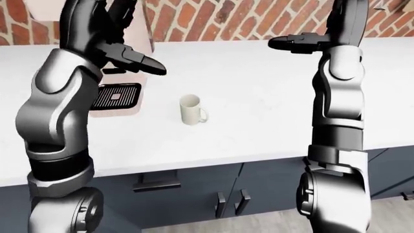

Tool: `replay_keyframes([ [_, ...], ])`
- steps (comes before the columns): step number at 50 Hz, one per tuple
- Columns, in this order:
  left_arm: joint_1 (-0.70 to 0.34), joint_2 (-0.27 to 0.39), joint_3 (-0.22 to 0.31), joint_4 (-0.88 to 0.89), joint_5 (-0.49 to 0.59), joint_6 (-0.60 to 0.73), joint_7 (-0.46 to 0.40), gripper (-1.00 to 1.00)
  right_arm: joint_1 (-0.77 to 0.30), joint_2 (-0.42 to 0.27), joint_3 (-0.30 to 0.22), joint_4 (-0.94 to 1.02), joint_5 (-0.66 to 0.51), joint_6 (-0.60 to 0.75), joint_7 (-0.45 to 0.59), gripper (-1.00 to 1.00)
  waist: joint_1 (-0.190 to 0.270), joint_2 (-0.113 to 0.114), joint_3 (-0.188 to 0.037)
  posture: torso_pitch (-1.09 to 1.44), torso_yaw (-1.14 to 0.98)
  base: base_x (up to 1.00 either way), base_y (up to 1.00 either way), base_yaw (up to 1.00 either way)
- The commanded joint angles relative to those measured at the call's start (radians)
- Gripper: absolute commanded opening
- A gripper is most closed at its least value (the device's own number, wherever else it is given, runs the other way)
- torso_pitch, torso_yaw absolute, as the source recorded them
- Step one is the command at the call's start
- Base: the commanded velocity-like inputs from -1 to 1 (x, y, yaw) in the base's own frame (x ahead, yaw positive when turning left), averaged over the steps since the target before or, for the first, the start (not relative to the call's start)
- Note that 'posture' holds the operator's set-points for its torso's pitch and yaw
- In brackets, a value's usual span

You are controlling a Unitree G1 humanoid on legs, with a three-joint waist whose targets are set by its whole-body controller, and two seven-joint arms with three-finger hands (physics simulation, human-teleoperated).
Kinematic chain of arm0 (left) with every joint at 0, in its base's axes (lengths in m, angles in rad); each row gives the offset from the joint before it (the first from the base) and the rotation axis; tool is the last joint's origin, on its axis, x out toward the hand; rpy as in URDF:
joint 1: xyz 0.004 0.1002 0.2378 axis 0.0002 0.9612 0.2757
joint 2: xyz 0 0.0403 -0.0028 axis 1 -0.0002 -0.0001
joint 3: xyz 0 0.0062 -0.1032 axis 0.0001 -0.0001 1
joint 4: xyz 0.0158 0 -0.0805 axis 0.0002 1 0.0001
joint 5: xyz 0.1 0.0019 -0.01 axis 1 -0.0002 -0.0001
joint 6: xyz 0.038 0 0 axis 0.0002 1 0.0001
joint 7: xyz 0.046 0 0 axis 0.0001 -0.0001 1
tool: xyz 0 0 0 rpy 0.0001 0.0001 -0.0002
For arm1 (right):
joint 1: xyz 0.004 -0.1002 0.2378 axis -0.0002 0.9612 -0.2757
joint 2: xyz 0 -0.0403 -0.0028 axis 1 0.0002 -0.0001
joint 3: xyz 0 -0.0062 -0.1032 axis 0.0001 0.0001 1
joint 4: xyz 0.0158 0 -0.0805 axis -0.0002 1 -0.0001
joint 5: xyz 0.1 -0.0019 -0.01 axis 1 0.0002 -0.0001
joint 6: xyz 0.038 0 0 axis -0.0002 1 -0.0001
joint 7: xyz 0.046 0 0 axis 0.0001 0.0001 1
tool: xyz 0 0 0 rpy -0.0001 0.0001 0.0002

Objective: Pick the mug from under the coffee machine dispenser and place it on the counter.

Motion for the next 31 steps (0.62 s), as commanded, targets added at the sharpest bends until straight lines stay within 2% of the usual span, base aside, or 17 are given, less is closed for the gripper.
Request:
replay_keyframes([
  [1,-0.045,0.014,0.008,-0.029,-0.007,-0.025,0.007,1.00,-0.038,-0.018,-0.009,-0.035,-0.002,-0.029,-0.003,1.00,0.000,-0.004,-0.030,0.00,0.00,0.00,0.00,0.00],
  [7,-0.111,0.081,0.046,0.023,-0.016,-0.064,0.025,1.00,-0.043,-0.018,-0.008,-0.029,-0.002,-0.031,-0.002,1.00,0.000,-0.001,-0.028,0.00,0.00,0.00,0.00,0.00],
  [14,-0.129,0.143,0.078,0.082,-0.037,-0.151,0.055,1.00,-0.050,-0.020,-0.008,-0.026,-0.003,-0.029,-0.002,1.00,-0.001,0.003,-0.027,0.00,0.00,0.00,0.00,0.00],
  [31,-0.176,0.263,0.117,0.197,-0.063,-0.270,0.136,1.00,-0.048,-0.018,-0.007,-0.025,-0.005,-0.030,-0.002,1.00,-0.017,0.018,-0.017,0.00,0.00,0.00,0.00,0.00],
])
